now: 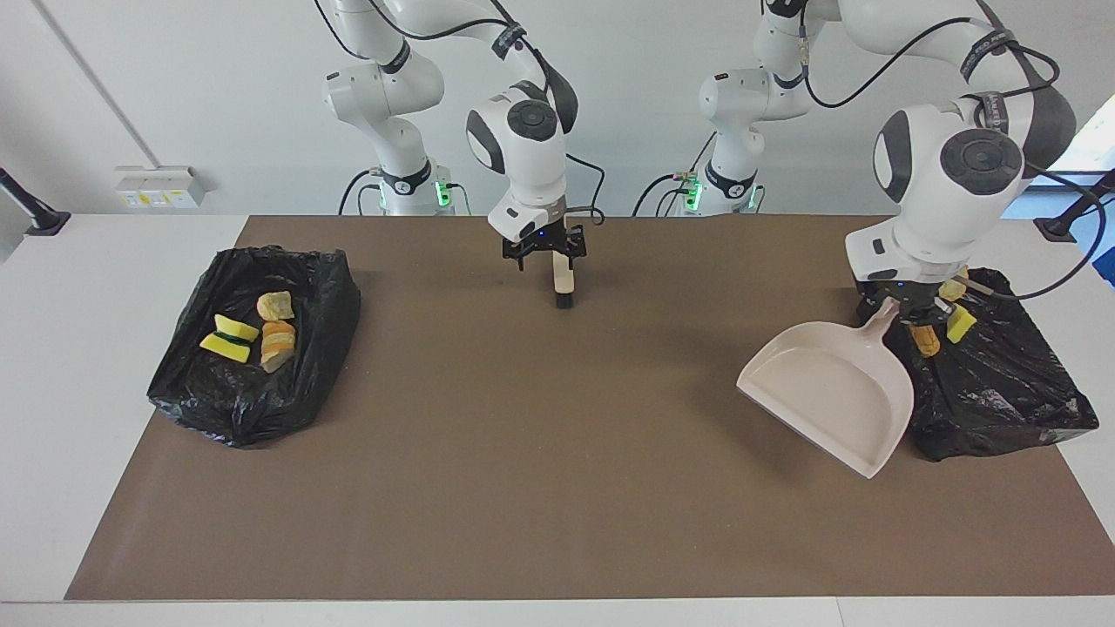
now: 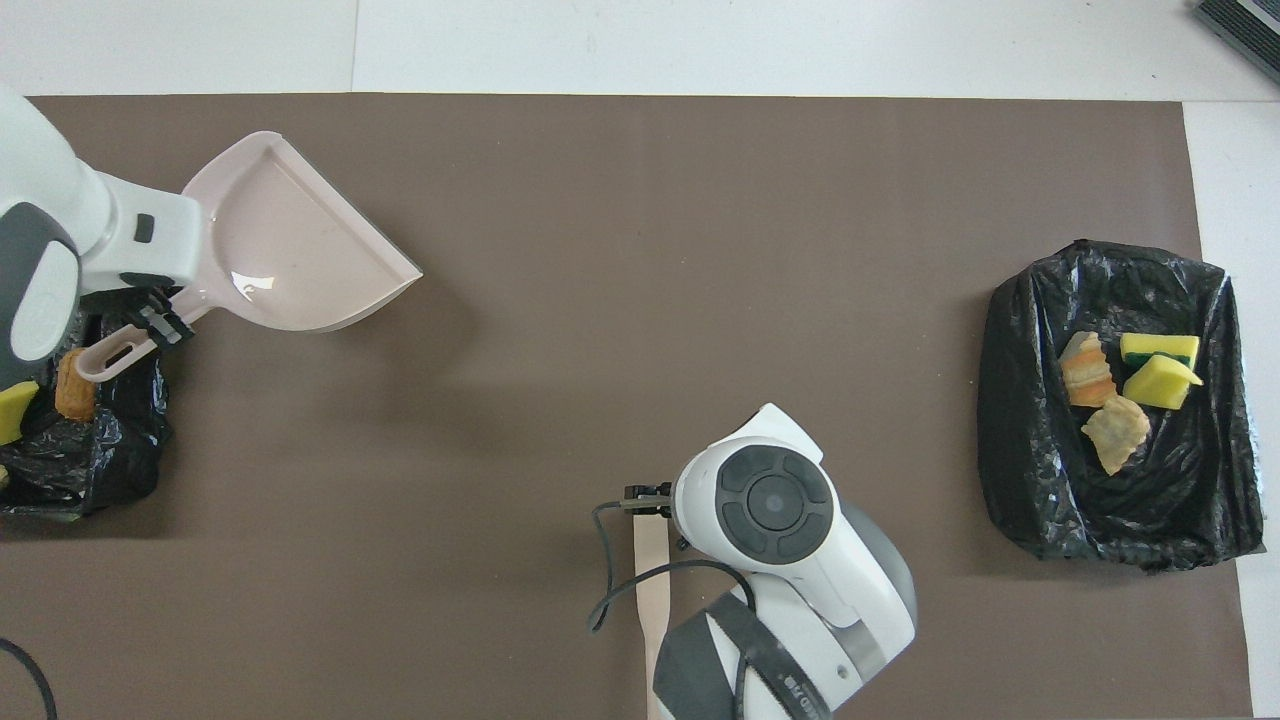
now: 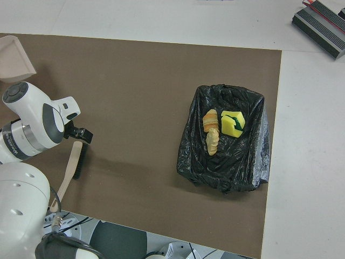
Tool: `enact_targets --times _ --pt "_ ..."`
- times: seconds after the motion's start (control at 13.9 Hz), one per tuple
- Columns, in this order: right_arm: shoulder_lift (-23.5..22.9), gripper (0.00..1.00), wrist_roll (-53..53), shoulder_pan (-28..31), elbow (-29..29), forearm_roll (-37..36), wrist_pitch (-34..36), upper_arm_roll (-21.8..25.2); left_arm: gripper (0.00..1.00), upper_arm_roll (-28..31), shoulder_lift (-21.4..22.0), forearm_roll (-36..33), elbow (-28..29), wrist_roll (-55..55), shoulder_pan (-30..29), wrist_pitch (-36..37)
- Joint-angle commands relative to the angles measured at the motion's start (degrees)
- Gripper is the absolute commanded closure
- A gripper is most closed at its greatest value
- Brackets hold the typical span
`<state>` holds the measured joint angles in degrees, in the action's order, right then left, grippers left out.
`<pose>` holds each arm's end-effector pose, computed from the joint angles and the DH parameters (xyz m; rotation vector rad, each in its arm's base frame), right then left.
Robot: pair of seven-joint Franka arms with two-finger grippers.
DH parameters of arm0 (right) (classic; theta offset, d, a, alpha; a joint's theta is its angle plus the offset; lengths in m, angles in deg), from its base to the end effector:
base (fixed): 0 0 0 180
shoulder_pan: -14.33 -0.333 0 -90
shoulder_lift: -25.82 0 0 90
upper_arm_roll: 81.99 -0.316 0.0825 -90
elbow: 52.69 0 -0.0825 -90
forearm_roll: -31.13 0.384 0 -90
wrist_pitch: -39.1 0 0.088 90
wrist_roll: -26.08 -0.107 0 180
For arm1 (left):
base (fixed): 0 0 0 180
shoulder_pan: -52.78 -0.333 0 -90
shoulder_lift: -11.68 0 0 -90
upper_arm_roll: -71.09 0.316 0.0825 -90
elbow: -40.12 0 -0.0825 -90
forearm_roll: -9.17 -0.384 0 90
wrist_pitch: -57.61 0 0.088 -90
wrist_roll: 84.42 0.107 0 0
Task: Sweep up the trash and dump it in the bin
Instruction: 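Bring the dustpan back with the left gripper while the right gripper drops the brush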
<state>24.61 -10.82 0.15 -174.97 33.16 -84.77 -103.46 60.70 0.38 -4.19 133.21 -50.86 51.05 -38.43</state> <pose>0.4412 0.3175 0.3985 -3.1061 0.0645 0.0242 0.6045 -0.0614 0.4961 -2.7491 1.1254 0.2686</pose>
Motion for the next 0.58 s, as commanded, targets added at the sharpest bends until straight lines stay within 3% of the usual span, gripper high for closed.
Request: enact_targets --times 0.0,0.5 --pt "-0.2 0.00 1.3 4.2 4.6 -4.0 3.4 -0.7 1.00 -3.7 -1.1 2.7 1.4 -17.4 2.0 -1.2" --pt "0.2 0.00 5.3 11.4 15.1 -7.2 12.0 -0.7 1.00 -13.2 -7.5 5.1 1.7 -48.9 7.0 -9.7"
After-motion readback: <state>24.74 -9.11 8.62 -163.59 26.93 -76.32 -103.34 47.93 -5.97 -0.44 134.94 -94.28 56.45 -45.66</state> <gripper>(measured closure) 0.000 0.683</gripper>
